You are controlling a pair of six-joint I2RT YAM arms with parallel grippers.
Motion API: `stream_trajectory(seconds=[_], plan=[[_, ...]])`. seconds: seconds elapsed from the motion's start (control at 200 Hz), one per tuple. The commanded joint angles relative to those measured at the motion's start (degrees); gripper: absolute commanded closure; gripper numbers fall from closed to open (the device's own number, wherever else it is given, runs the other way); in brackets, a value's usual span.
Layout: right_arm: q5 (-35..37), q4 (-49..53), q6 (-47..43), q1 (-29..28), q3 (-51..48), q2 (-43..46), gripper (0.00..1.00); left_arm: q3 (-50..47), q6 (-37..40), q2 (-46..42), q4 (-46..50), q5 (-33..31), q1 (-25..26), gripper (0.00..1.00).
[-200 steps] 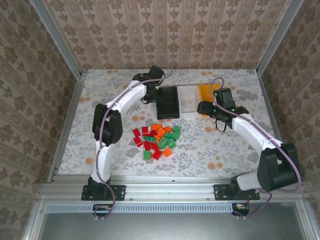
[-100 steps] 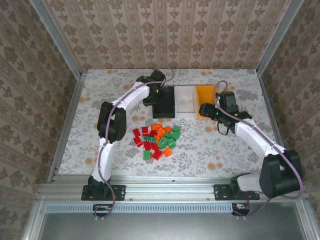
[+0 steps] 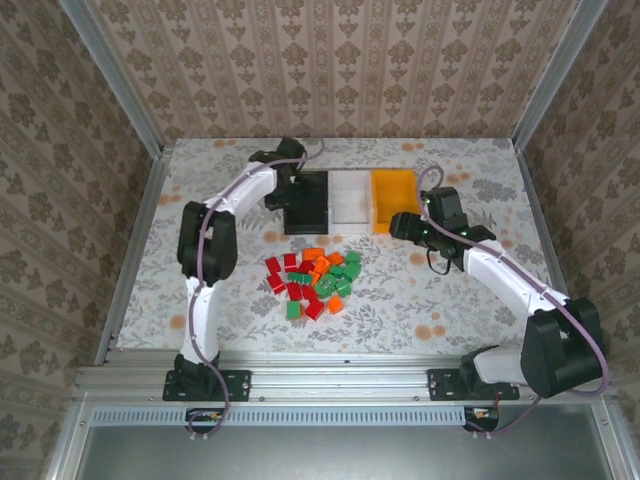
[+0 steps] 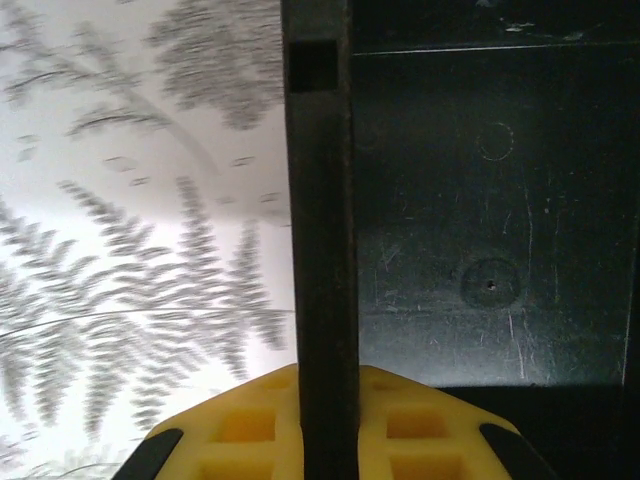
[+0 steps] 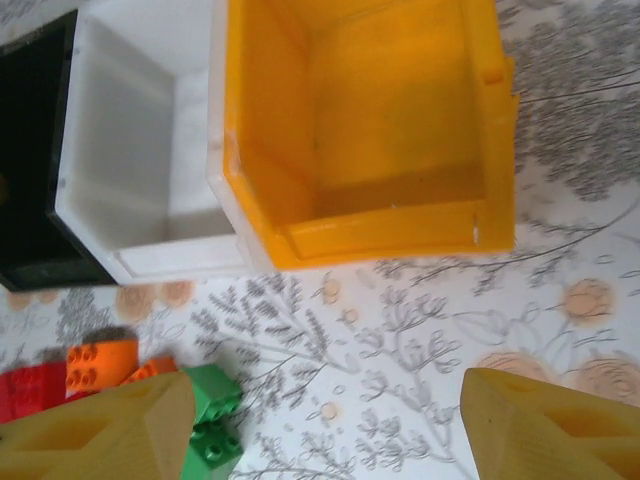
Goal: Sort the legos into containers by color
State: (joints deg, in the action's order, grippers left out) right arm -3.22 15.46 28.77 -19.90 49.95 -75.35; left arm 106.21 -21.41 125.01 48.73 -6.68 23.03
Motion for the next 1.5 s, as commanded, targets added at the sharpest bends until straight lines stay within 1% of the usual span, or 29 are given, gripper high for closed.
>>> stream_trajectory(seconds=[0.0,0.105,0.16,0.27,0.365,0.44,0.56,0.785,0.865,1.01,1.085,1.12,1.155,1.235,1.29,1.375,1.495], plan=[[2.45,-0.13,-0.06,-5.36,0.34,-1.42,0.30,-1.53,2.17,-3.28,-2.03,-0.38,-1.42,1.00],[2.41,-0.91,-1.68,-11.40,2.33,-4.00,0.33,-1.90,4.09,-3.12,-2.93,0.00,-1.80,1.00],[2.26,-1.09,-3.20,-14.70,3.92,-7.33,0.34,-1.94,5.30,-3.11,-3.43,0.22,-1.76,1.00],[2.37,-0.03,-6.99,-20.15,8.13,-12.34,0.35,-1.69,7.13,-3.11,-4.56,0.48,-1.82,0.94],[1.13,0.09,-8.93,-22.45,10.99,-15.75,0.39,-1.85,9.44,-3.19,-6.12,0.89,-1.93,0.91],[0.22,-0.02,-10.64,-23.84,13.11,-18.23,0.41,-2.20,10.50,-3.16,-7.44,1.42,-2.11,0.91],[-1.48,0.15,-11.95,-24.83,15.72,-21.92,0.45,-3.05,10.38,-3.04,-8.87,3.98,-2.89,0.88],[2.23,0.42,-12.87,-25.50,19.25,-27.42,0.46,-4.12,9.24,-3.11,-8.48,5.11,-3.60,0.86],[3.83,0.40,-13.15,-25.49,19.91,-28.40,0.50,-4.42,9.07,-3.11,-8.43,5.21,-3.69,0.86],[4.29,0.25,-13.82,-25.51,20.46,-29.77,0.53,-4.78,8.08,-3.20,-7.86,5.62,-3.69,0.85],[4.04,0.77,-14.24,-25.47,20.97,-31.04,0.56,-4.88,7.50,-3.48,-7.30,5.76,-3.69,0.81],[4.18,0.77,-14.39,-25.53,20.97,-31.33,0.60,-4.93,7.20,-3.67,-7.00,5.80,-3.69,0.79],[4.28,0.66,-14.35,-25.51,20.90,-31.31,0.62,-5.15,7.01,-4.13,-6.85,5.83,-3.69,0.77],[4.00,-0.25,-14.35,-25.48,20.29,-31.05,0.64,-5.49,6.57,-5.00,-6.40,5.82,-3.69,0.75],[3.36,-0.18,-14.45,-25.58,20.43,-31.09,0.65,-5.31,6.01,-5.51,-5.49,5.63,-3.71,0.70],[3.44,-0.05,-14.93,-25.68,20.53,-31.18,0.69,-4.71,4.48,-6.72,-3.82,5.64,-3.77,0.64],[4.67,0.34,-15.54,-25.93,20.62,-30.41,0.77,-4.27,1.33,-10.17,-1.19,5.36,-3.78,0.57]])
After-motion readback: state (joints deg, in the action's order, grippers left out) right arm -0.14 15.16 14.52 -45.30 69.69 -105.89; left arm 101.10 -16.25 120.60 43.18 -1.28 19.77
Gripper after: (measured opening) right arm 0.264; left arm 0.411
